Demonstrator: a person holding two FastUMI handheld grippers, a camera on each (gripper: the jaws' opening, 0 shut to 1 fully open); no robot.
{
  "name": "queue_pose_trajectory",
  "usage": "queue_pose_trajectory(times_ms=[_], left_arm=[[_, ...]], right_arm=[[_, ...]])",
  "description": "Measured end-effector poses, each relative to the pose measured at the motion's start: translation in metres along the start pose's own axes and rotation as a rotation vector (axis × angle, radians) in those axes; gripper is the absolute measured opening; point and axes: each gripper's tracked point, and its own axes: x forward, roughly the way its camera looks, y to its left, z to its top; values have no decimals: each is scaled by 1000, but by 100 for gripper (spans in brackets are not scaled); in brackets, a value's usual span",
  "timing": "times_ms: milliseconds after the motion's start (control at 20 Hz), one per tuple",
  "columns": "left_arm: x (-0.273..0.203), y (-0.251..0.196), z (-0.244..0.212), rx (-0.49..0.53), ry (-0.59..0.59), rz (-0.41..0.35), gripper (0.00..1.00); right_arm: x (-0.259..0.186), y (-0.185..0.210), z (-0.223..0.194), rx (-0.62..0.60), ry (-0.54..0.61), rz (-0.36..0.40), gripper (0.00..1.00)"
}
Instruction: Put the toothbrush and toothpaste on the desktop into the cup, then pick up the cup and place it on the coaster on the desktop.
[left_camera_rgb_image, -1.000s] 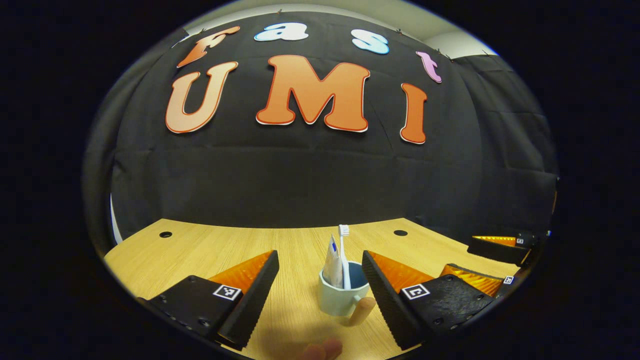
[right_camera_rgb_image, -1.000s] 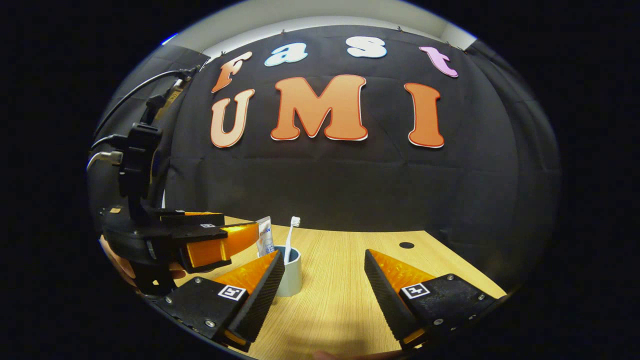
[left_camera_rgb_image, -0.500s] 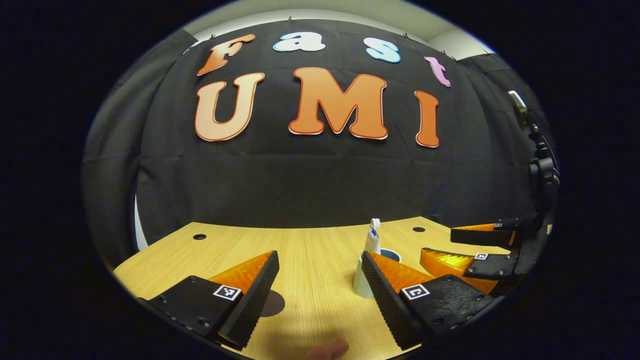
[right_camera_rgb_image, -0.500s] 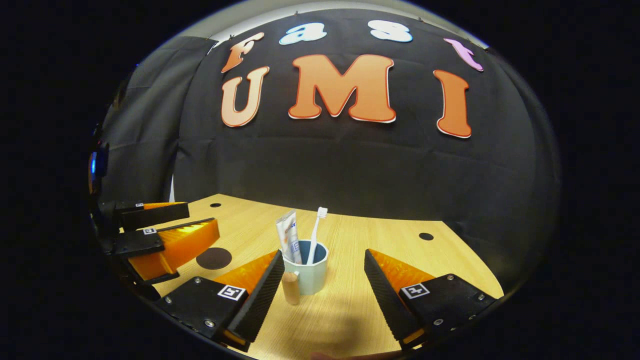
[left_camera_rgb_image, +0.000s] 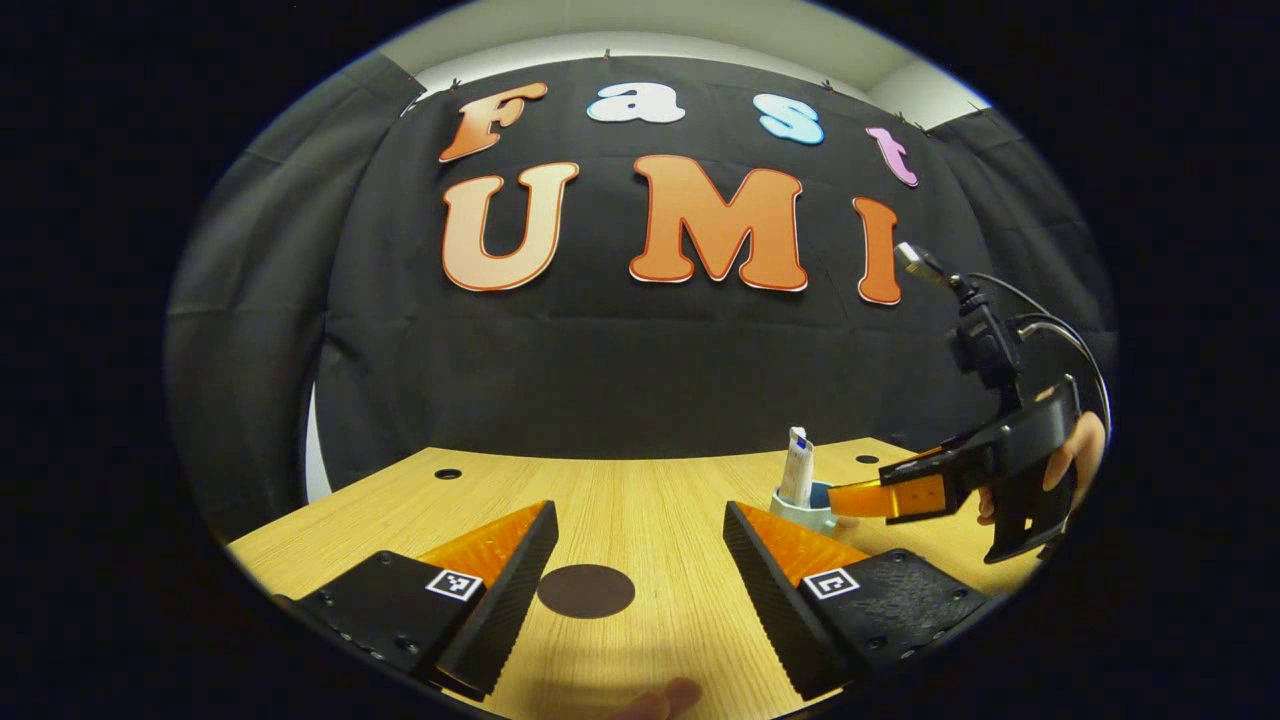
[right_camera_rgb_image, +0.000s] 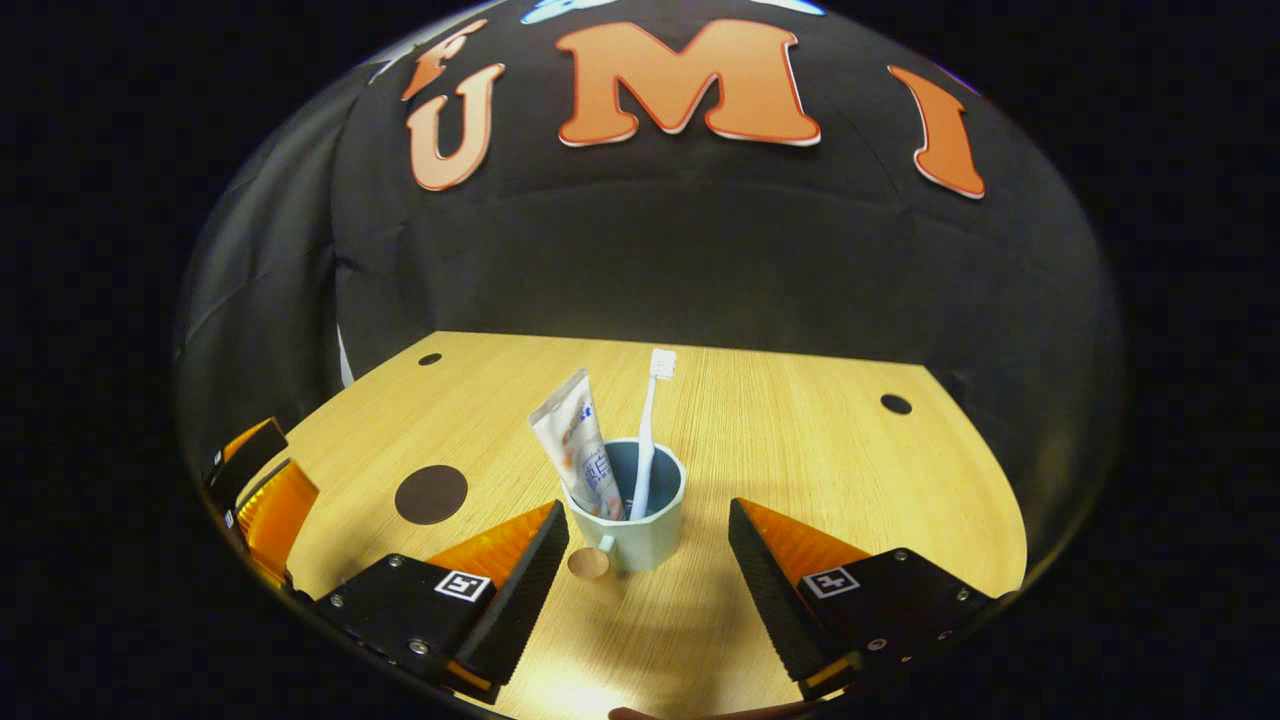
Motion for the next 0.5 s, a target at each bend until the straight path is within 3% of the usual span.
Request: queue_pose_trajectory(times_ms=[500], left_arm=[[-12,29,-13,70,-21,54,100]], right_arm=[[29,15,-22,105,310,-7,94]])
